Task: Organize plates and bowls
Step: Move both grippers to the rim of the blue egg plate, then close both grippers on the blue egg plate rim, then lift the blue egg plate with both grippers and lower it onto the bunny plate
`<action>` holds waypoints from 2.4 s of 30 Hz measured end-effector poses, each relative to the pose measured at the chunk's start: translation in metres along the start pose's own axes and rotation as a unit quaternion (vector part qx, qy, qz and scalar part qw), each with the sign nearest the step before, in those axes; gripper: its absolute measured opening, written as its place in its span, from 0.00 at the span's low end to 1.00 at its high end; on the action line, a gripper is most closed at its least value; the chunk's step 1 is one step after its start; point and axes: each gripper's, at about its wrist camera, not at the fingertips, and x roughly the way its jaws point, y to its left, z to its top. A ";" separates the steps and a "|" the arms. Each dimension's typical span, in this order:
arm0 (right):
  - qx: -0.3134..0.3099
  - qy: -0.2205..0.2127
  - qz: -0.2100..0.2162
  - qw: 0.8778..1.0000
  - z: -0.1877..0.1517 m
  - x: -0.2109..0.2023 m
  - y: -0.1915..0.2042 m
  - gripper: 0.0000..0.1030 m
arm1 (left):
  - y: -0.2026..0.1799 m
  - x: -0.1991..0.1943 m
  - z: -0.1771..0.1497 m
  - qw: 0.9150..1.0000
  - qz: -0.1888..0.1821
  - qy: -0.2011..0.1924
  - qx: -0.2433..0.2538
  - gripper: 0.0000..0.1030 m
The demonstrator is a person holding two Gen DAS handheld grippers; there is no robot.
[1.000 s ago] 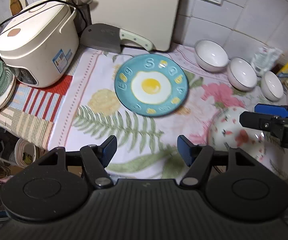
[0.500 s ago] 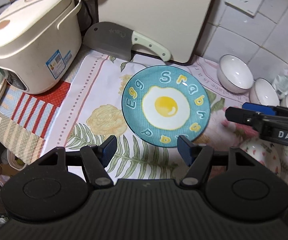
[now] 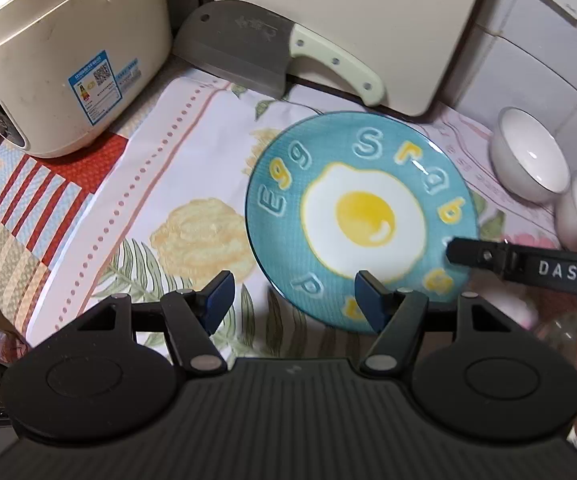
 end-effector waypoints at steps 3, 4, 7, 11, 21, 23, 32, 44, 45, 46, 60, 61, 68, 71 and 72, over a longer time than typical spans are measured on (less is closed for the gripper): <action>0.002 0.003 0.004 1.000 0.003 0.011 0.000 0.61 | 0.002 0.012 0.003 1.000 0.010 -0.013 -0.001 0.64; 0.000 0.002 0.004 1.000 0.004 0.014 0.000 0.61 | 0.002 0.016 0.004 1.000 0.011 -0.017 -0.002 0.64; -0.001 0.002 -0.001 1.000 0.007 0.024 -0.001 0.61 | 0.004 0.030 0.008 1.000 0.015 -0.020 -0.009 0.62; 0.000 0.002 -0.006 1.000 0.014 0.033 -0.007 0.61 | 0.011 0.044 0.013 1.000 0.013 -0.006 -0.023 0.57; -0.014 -0.016 0.011 1.000 0.021 0.041 -0.008 0.35 | 0.026 0.054 0.017 0.999 -0.004 0.024 -0.043 0.19; -0.013 -0.019 0.007 1.000 0.020 0.040 -0.012 0.24 | 0.027 0.054 0.017 0.999 -0.007 0.021 -0.046 0.19; 0.025 -0.012 0.031 0.999 0.022 0.040 -0.025 0.17 | 0.030 0.057 0.020 0.999 -0.023 0.028 -0.035 0.19; 0.033 -0.020 0.017 0.999 0.023 0.034 -0.018 0.15 | 0.029 0.058 0.019 0.998 -0.015 0.029 -0.052 0.21; 0.033 -0.023 0.020 0.999 0.022 0.029 -0.016 0.13 | 0.030 0.057 0.019 0.998 -0.019 0.032 -0.056 0.21; 0.027 -0.021 0.021 0.999 0.021 0.025 -0.014 0.13 | 0.032 0.055 0.019 0.998 -0.023 0.032 -0.058 0.21; 0.018 0.005 -0.001 1.000 0.001 -0.051 0.007 0.14 | 0.016 -0.016 -0.001 0.998 -0.054 0.023 -0.008 0.20; 0.020 0.007 -0.003 1.000 0.000 -0.057 0.007 0.14 | 0.014 -0.023 -0.002 0.998 -0.055 0.024 -0.003 0.20; 0.034 0.010 -0.001 0.999 -0.018 -0.110 0.018 0.16 | 0.002 -0.074 -0.005 0.997 -0.063 0.007 0.035 0.20; 0.040 -0.006 0.000 0.999 -0.027 -0.134 0.019 0.16 | -0.007 -0.095 -0.008 0.996 -0.070 -0.005 0.055 0.20; 0.042 -0.012 0.000 0.999 -0.031 -0.143 0.019 0.16 | -0.011 -0.101 -0.009 0.995 -0.073 -0.008 0.060 0.20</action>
